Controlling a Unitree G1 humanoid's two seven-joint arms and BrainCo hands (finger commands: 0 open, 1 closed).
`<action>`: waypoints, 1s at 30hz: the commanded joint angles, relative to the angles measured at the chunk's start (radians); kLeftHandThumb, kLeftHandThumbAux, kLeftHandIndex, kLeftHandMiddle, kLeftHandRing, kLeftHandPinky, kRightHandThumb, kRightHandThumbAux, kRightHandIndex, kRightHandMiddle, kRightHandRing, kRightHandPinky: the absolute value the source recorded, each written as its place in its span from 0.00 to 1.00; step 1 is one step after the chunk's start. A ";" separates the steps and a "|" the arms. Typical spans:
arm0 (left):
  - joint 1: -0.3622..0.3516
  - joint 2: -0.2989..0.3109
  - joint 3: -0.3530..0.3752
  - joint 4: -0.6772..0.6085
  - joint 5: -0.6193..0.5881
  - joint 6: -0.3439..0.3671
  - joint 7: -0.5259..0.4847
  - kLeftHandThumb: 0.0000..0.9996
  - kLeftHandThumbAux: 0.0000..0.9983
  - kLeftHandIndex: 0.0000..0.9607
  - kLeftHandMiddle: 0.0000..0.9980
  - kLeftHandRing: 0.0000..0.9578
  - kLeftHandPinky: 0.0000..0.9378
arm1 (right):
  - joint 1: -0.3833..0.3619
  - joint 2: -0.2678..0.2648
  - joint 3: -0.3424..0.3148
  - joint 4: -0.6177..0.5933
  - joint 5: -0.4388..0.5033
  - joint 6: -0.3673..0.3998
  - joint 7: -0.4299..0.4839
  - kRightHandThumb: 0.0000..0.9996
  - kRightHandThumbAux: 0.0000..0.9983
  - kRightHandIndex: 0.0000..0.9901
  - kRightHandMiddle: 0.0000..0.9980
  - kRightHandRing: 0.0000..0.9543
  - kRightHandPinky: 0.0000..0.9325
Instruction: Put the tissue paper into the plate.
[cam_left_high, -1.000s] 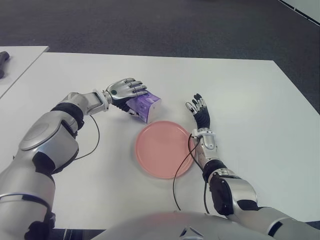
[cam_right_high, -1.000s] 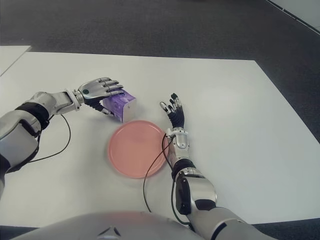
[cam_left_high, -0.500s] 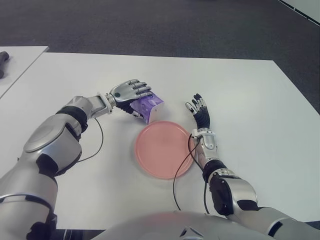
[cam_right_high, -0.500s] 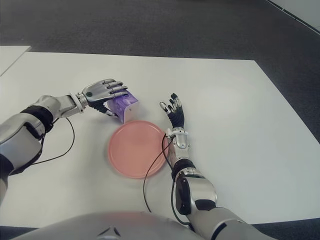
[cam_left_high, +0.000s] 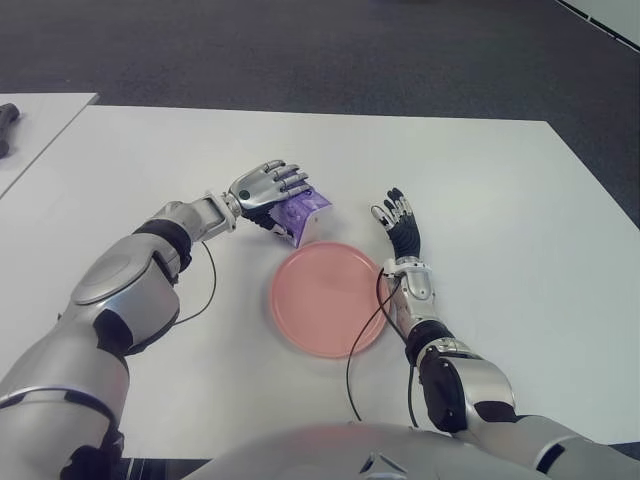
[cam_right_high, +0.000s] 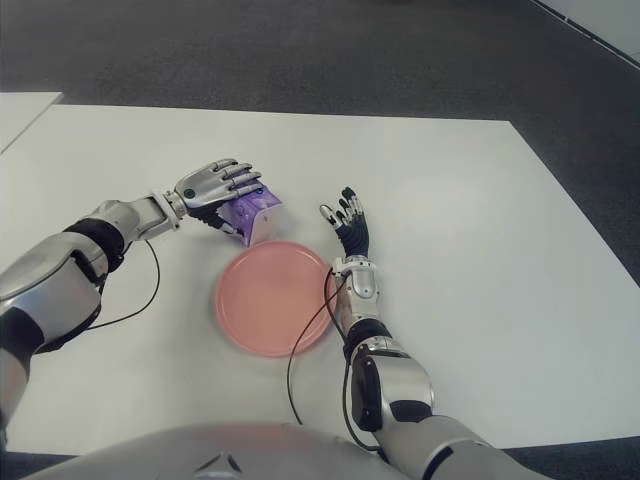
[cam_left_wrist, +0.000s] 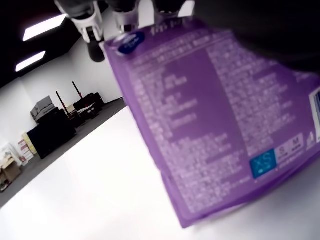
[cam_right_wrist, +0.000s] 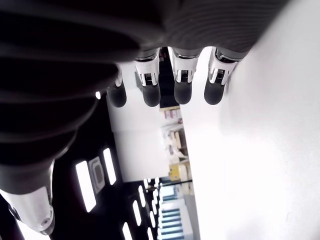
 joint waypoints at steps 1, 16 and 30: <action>0.068 -0.029 -0.073 0.039 0.072 0.012 -0.013 0.53 0.21 0.00 0.00 0.00 0.04 | 0.130 0.008 -0.014 0.065 0.017 0.077 -0.003 0.11 0.63 0.09 0.09 0.06 0.07; 0.080 -0.042 -0.131 0.046 0.070 0.086 -0.042 0.79 0.50 0.39 0.45 0.48 0.47 | 0.134 0.003 -0.008 0.063 0.006 0.078 -0.020 0.10 0.62 0.08 0.09 0.06 0.07; 0.099 -0.047 -0.113 0.062 0.038 0.098 -0.034 0.85 0.66 0.42 0.52 0.76 0.77 | 0.141 0.003 -0.020 0.059 0.025 0.088 0.000 0.10 0.63 0.09 0.10 0.07 0.08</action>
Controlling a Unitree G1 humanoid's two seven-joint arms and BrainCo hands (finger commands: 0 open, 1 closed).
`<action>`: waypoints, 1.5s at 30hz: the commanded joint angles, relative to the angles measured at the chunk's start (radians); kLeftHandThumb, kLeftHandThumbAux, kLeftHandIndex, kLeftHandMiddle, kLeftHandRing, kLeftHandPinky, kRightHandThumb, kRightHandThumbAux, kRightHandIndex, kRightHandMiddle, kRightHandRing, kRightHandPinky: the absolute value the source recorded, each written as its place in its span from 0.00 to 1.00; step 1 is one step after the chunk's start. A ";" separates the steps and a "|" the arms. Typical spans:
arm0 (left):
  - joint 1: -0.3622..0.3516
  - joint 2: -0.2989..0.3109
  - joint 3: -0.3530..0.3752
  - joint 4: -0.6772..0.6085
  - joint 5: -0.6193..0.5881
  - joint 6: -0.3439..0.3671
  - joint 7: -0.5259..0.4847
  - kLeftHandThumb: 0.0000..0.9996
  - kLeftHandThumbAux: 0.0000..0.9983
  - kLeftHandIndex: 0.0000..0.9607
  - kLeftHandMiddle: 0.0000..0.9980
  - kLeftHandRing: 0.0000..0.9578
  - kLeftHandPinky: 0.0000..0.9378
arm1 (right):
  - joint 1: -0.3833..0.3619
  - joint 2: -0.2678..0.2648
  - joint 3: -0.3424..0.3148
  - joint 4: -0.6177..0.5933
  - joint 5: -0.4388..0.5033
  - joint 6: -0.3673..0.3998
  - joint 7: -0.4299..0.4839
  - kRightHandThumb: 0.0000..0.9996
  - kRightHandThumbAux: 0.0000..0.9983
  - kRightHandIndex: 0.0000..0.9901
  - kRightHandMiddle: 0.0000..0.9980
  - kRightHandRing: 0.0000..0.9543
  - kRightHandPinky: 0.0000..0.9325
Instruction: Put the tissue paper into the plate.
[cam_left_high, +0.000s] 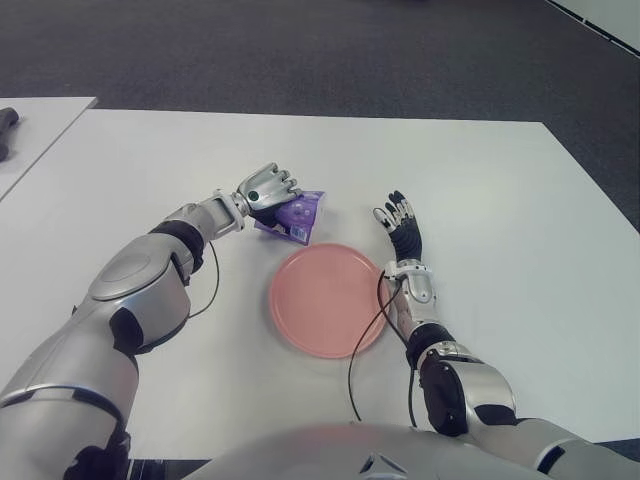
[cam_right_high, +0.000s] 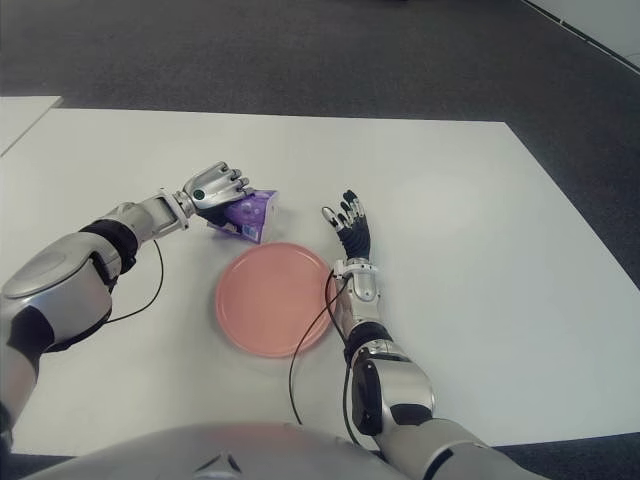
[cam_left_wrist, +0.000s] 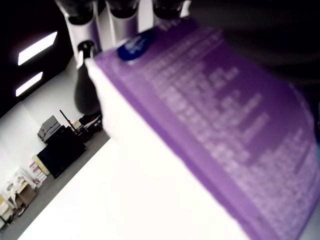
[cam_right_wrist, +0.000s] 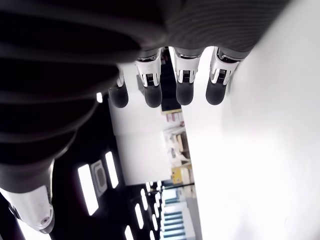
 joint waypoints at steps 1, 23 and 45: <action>0.097 -0.011 -0.030 0.047 0.033 -0.030 -0.070 0.85 0.66 0.42 0.52 0.77 0.77 | 0.125 0.005 -0.018 0.071 0.022 0.088 0.000 0.10 0.63 0.09 0.10 0.07 0.09; 0.126 -0.036 0.041 0.039 -0.048 -0.005 -0.062 0.85 0.67 0.42 0.53 0.79 0.76 | 0.118 0.004 -0.013 0.077 0.014 0.085 -0.005 0.11 0.65 0.08 0.08 0.06 0.06; 0.106 -0.041 0.279 0.040 -0.250 -0.056 -0.039 0.85 0.67 0.43 0.55 0.86 0.88 | 0.105 0.006 -0.016 0.086 0.017 0.093 -0.006 0.12 0.66 0.09 0.09 0.06 0.06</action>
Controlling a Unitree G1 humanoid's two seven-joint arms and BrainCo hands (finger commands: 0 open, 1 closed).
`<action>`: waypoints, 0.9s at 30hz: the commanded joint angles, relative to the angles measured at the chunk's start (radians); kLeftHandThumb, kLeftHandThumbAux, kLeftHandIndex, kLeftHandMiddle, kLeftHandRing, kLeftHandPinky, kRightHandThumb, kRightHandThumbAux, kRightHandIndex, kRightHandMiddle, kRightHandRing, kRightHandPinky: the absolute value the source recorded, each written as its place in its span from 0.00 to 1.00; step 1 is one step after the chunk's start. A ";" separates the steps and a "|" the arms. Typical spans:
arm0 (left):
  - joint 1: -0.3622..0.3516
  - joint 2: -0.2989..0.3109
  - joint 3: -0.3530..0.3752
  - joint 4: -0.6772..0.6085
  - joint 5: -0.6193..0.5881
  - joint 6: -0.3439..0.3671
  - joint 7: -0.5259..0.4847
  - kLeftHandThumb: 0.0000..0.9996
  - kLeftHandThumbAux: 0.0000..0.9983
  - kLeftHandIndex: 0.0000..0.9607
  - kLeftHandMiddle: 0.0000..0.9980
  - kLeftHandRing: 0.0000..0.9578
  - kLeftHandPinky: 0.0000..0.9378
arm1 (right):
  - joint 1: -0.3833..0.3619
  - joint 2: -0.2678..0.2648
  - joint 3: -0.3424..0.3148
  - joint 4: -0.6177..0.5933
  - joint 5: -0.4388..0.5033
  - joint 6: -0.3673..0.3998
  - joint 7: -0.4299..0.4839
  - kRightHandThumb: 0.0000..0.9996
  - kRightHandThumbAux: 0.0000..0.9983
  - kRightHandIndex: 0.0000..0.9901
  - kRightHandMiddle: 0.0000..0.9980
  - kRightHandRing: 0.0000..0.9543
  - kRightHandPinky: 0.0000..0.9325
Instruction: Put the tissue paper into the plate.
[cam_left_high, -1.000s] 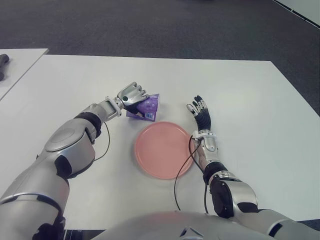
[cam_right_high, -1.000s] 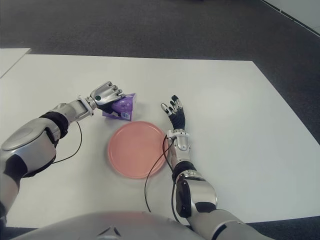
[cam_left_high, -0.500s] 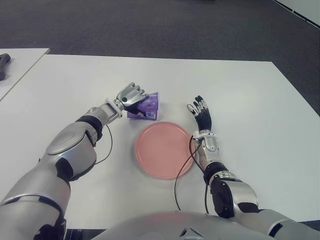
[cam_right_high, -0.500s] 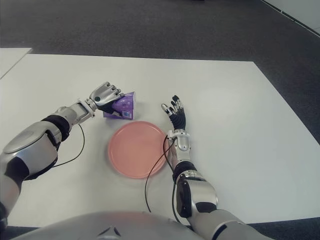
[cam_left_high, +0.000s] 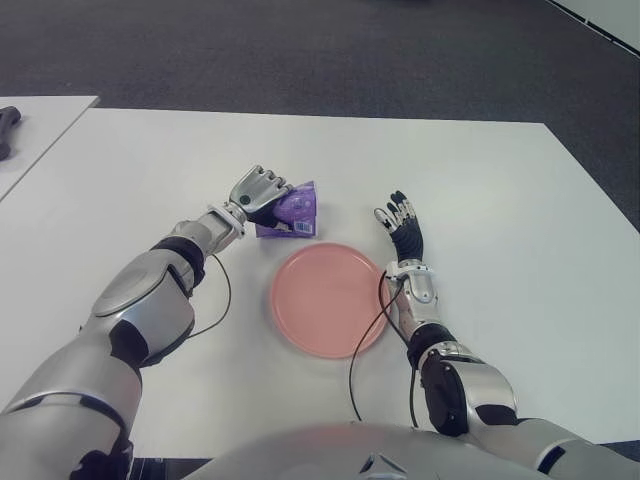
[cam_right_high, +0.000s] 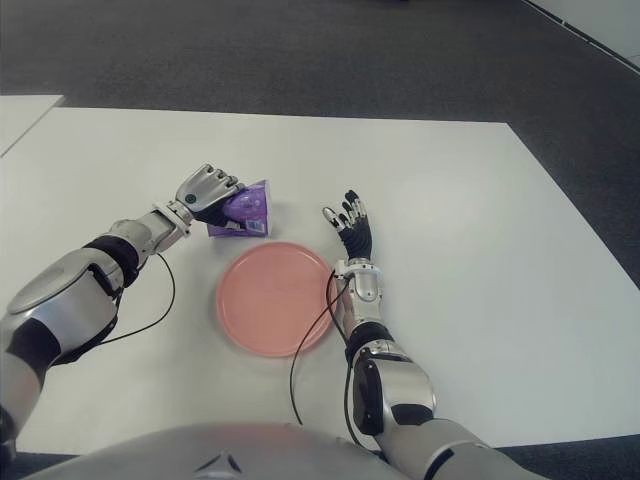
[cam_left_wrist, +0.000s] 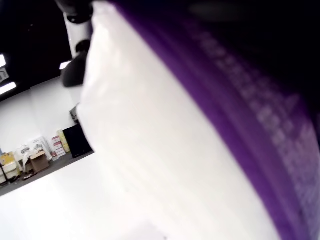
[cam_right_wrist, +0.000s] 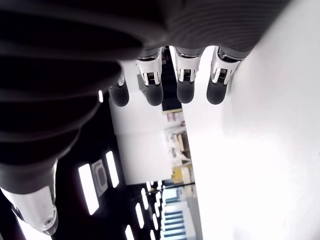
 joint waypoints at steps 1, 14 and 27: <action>0.020 -0.001 0.078 0.019 -0.065 -0.033 -0.032 0.85 0.67 0.43 0.55 0.86 0.88 | 0.105 0.007 -0.014 0.086 0.014 0.093 -0.012 0.12 0.65 0.09 0.09 0.06 0.07; -0.046 0.066 0.260 -0.042 -0.182 -0.194 0.015 0.73 0.70 0.46 0.84 0.89 0.92 | 0.099 0.010 -0.018 0.087 0.018 0.088 -0.007 0.12 0.65 0.09 0.09 0.06 0.07; -0.034 0.138 0.357 -0.238 -0.224 -0.334 -0.062 0.73 0.70 0.46 0.86 0.90 0.94 | 0.097 0.006 -0.022 0.087 0.015 0.084 -0.013 0.12 0.63 0.10 0.10 0.07 0.07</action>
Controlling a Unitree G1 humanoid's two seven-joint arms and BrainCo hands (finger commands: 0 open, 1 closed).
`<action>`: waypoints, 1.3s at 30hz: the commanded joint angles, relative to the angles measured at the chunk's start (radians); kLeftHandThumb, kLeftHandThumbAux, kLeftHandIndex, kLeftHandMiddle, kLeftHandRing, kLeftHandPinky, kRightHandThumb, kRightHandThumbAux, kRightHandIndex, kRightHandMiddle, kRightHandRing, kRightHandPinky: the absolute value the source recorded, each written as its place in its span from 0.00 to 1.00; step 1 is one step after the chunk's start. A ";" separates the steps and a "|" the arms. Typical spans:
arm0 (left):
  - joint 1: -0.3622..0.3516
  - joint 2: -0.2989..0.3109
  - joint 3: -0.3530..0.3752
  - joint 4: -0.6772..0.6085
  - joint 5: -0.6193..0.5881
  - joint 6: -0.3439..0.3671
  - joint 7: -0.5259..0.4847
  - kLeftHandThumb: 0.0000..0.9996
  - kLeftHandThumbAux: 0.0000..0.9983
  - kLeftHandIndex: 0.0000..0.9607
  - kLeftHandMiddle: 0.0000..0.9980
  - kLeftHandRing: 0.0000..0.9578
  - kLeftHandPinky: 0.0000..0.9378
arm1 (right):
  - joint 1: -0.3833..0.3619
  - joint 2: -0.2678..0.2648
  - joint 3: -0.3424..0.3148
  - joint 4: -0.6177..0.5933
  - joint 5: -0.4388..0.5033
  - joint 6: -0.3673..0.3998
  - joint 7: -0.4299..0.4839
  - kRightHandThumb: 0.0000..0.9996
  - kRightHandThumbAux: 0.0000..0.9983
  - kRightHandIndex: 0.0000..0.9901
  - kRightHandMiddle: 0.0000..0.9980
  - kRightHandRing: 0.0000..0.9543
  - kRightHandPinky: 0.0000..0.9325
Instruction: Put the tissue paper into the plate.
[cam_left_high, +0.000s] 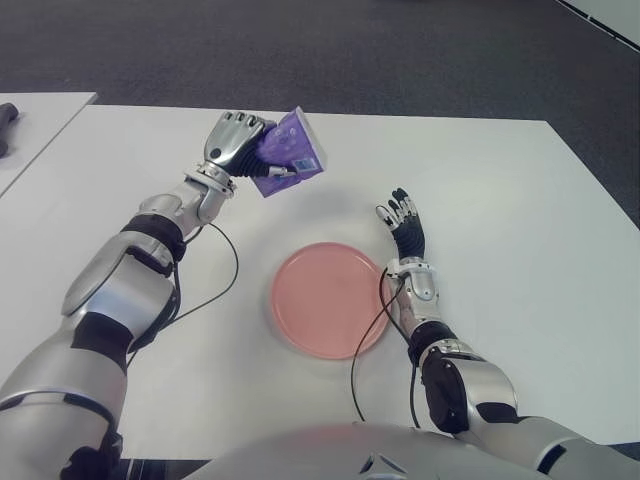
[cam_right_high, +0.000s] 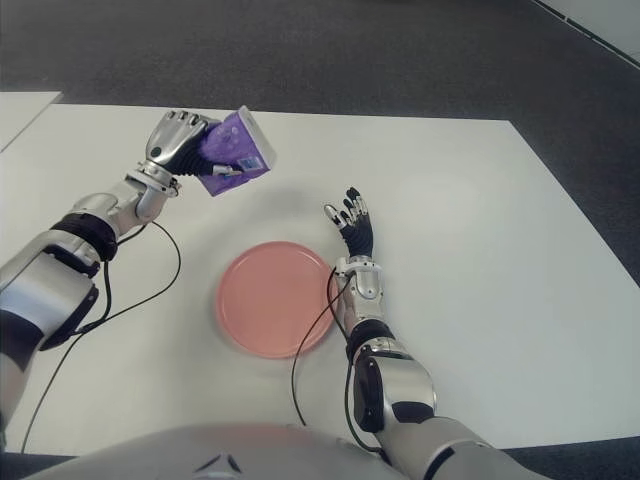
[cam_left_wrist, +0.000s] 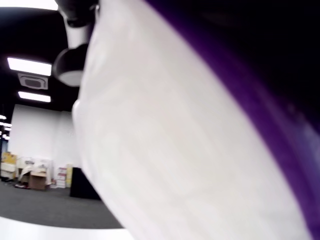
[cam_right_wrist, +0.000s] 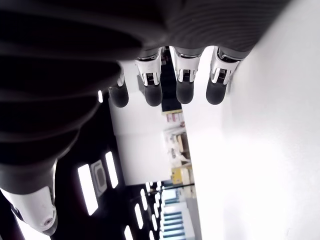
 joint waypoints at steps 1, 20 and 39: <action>0.028 0.038 0.045 -0.112 -0.037 -0.066 -0.056 0.73 0.70 0.46 0.86 0.90 0.94 | 0.108 0.008 -0.013 0.086 0.013 0.085 -0.014 0.12 0.63 0.10 0.10 0.07 0.07; 0.269 0.132 0.156 -0.740 -0.123 -0.203 -0.446 0.73 0.70 0.46 0.85 0.90 0.93 | 0.097 0.005 -0.014 0.088 0.015 0.093 0.002 0.12 0.63 0.09 0.09 0.06 0.08; 0.335 0.124 0.057 -0.724 0.038 -0.301 -0.668 0.74 0.70 0.46 0.84 0.88 0.87 | 0.102 0.019 -0.032 0.085 0.026 0.086 0.015 0.14 0.64 0.12 0.11 0.08 0.11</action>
